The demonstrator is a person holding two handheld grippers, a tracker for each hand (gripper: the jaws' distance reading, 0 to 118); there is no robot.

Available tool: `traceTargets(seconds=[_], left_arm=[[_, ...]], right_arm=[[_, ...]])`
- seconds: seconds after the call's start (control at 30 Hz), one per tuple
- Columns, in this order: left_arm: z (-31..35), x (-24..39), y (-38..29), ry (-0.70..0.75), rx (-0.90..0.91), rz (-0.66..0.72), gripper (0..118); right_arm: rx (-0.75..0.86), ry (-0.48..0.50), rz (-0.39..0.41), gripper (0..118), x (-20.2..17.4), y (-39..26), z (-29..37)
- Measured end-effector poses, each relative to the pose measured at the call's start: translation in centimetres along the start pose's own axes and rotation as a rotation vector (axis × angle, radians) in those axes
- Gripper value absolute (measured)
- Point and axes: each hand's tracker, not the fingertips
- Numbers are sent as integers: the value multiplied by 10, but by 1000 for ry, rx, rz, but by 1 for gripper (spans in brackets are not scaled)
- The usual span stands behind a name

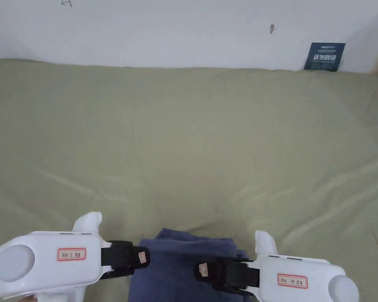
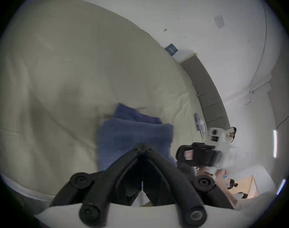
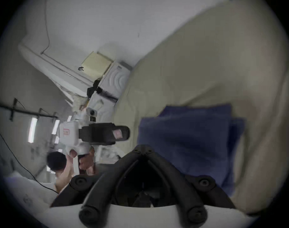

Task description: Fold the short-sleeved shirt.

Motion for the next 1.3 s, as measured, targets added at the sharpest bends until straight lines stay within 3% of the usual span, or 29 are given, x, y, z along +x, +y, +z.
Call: traceTargets(seconds=[0.1,0.17,0.2,0.23,0.27,0.3,0.33,0.37,0.63,0.7,0.73,0.8,0.83,0.93,1.07,1.13,1.17,1.27,1.3], left_arm=[[-1,-23,4,-17,-10,17,0],[-3,-37,7,-22,-34,21,0],[-5,-45,8,-13,-38,30,0],[-6,-51,8,-16,-41,33,0],[-7,-58,7,-62,-60,59,11],[-9,-64,7,-104,-83,82,43],[-12,-67,6,-133,-95,92,87],[-18,-70,4,-155,-108,87,115],[-76,-70,4,-407,-176,160,113],[-92,-69,3,-412,-197,162,107],[-94,-63,1,-404,-194,147,98],[-96,-67,1,-304,-180,104,50],[-97,-71,1,-275,-179,105,34],[-93,-70,1,-329,-185,143,33],[-85,-64,4,-309,-191,122,33],[-75,-65,6,-298,-189,135,33],[-67,-67,8,-289,-183,132,33],[-34,-78,17,-245,-148,110,33],[-21,-84,21,-233,-136,108,33]], right_arm=[[-33,31,-144,1,49,-2,-10],[-36,142,-250,1,78,-5,-9],[-22,207,-289,1,84,-5,-6],[-17,203,-274,1,84,-3,-4],[-27,185,-257,1,84,-2,-3],[-44,180,-239,1,82,0,-3],[-53,175,-217,1,82,1,-2],[-52,175,-225,1,84,1,0],[-49,200,-261,1,88,2,4],[-50,202,-265,1,88,3,4],[-49,201,-265,1,88,3,4],[-45,205,-273,1,88,4,5],[-41,206,-275,1,88,4,6],[-36,174,-258,1,80,6,9],[49,41,-125,1,45,10,23],[175,-25,-4,1,3,11,47],[246,-140,143,1,-31,10,63],[548,-682,592,1,-120,-14,91],[644,-810,692,1,-144,-22,86]])
